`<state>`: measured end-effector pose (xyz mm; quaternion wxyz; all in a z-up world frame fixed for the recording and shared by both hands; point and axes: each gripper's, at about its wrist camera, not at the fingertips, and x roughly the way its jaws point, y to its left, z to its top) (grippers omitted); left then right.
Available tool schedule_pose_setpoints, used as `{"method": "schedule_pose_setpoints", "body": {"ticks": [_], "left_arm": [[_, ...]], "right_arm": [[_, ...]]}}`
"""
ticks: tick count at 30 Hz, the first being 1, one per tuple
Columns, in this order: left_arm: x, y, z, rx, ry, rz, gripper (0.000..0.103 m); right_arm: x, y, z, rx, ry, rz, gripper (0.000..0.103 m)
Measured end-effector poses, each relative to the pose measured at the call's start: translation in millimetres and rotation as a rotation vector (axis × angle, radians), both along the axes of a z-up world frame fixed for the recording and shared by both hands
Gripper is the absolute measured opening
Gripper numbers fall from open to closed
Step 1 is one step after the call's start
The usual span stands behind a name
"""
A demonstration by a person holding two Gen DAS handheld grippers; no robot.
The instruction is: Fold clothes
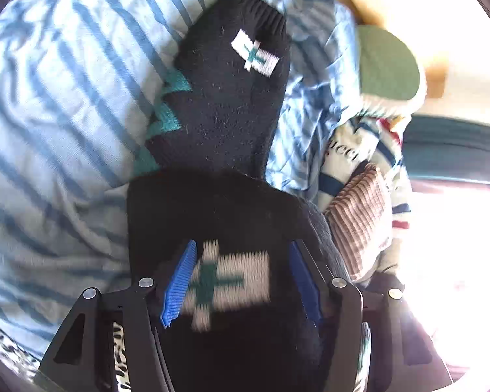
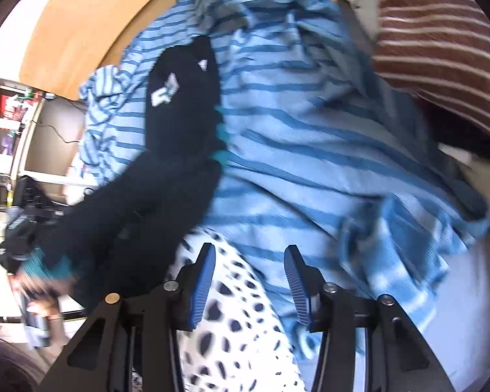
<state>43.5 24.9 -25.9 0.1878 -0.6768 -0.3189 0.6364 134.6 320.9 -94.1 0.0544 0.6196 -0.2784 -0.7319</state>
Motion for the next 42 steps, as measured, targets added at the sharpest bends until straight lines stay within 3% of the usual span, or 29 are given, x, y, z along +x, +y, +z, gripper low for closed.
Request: {"method": "schedule_pose_setpoints", "body": {"ticks": [3,8,11,14,16,19,22,26,32,37,42], "left_arm": [[27,-11,7,-0.041,0.035,0.088,0.06],[66,-30,8,0.032,0.079,0.253,0.06],[73,-29,19,-0.007,0.111,0.226,0.06],[74,-18,20,-0.001,0.117,0.219,0.06],[74,-16,20,0.0,0.116,0.212,0.06],[73,-13,21,-0.001,0.126,0.192,0.06],[65,-8,22,0.0,0.127,0.167,0.06],[50,-6,20,0.008,0.102,0.15,0.06],[14,4,24,0.043,0.076,0.096,0.06],[-29,17,30,0.043,0.094,0.074,0.06],[-85,17,37,0.016,0.113,0.127,0.06]], "right_arm": [[16,-11,-3,-0.007,0.001,0.045,0.032],[23,-44,10,0.015,0.083,0.138,0.032],[23,-59,8,0.026,0.084,0.196,0.032],[31,-75,9,-0.034,0.106,0.217,0.032],[37,-88,16,0.022,0.152,0.252,0.032],[36,-104,25,-0.001,0.211,0.303,0.032],[28,-126,26,-0.083,0.241,0.352,0.032],[15,-151,16,-0.068,0.265,0.355,0.032],[-14,-131,16,-0.167,0.276,0.229,0.032],[-50,-118,26,-0.154,0.324,0.246,0.032],[-99,-119,25,-0.143,0.356,0.251,0.03]]}}
